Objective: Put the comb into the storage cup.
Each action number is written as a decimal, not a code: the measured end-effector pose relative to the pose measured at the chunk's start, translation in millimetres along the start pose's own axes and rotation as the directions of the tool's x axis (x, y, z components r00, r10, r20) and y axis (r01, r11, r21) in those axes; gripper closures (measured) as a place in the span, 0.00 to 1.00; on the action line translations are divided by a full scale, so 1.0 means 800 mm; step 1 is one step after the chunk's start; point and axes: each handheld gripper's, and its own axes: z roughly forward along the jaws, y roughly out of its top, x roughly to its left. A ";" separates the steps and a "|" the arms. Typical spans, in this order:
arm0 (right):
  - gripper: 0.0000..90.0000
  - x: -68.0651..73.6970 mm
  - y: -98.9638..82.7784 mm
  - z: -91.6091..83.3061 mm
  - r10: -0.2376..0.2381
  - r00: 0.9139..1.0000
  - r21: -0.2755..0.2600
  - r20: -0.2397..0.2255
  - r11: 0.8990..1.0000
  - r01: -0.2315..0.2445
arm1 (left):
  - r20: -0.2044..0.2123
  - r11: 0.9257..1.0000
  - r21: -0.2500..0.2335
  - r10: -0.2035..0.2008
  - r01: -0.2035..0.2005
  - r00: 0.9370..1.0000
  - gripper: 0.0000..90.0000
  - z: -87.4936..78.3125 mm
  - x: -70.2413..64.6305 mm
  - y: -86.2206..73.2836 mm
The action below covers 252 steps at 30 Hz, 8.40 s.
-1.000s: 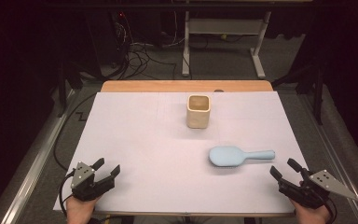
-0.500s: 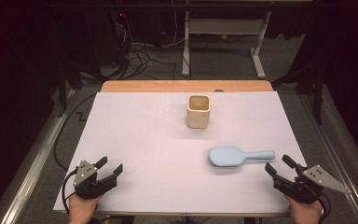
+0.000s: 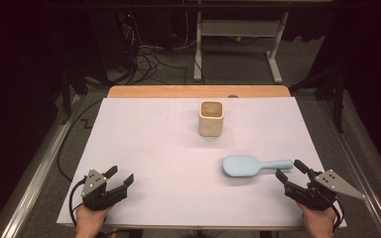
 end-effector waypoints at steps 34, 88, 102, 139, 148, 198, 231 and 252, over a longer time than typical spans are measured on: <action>0.31 0.000 0.026 0.053 0.029 0.999 0.063 -0.026 0.998 -0.027 | 0.008 1.000 -0.001 0.002 -0.002 1.000 0.37 -0.001 -0.001 0.000; 0.90 -0.027 0.102 0.148 -0.064 0.997 0.621 -0.044 0.780 0.078 | 0.014 1.000 0.005 -0.003 0.003 1.000 0.36 -0.003 0.000 0.000; 1.00 -0.036 0.093 0.161 -0.088 0.995 0.752 -0.053 0.652 0.098 | 0.003 1.000 -0.008 -0.015 0.015 1.000 0.37 -0.005 0.001 0.000; 1.00 -0.049 0.070 0.143 -0.074 0.996 0.827 -0.052 0.555 0.085 | -0.004 1.000 0.004 0.006 -0.006 1.000 0.37 -0.005 -0.001 -0.002; 1.00 -0.044 0.067 0.135 -0.068 0.995 0.825 -0.070 0.556 0.096 | -0.006 1.000 0.007 0.007 -0.007 1.000 0.37 -0.005 -0.001 -0.002; 1.00 0.002 0.055 0.098 -0.059 0.983 0.792 -0.174 0.585 0.175 | -0.013 1.000 0.007 0.008 -0.008 1.000 0.37 -0.006 -0.001 -0.002; 1.00 0.029 0.052 0.088 -0.068 0.977 0.779 -0.205 0.593 0.204 | -0.009 1.000 0.000 0.008 -0.008 1.000 0.37 -0.007 -0.002 -0.002; 0.90 0.029 0.057 0.074 -0.061 0.982 0.761 -0.176 0.624 0.175 | -0.001 1.000 -0.002 0.015 -0.015 1.000 0.37 -0.007 -0.003 -0.001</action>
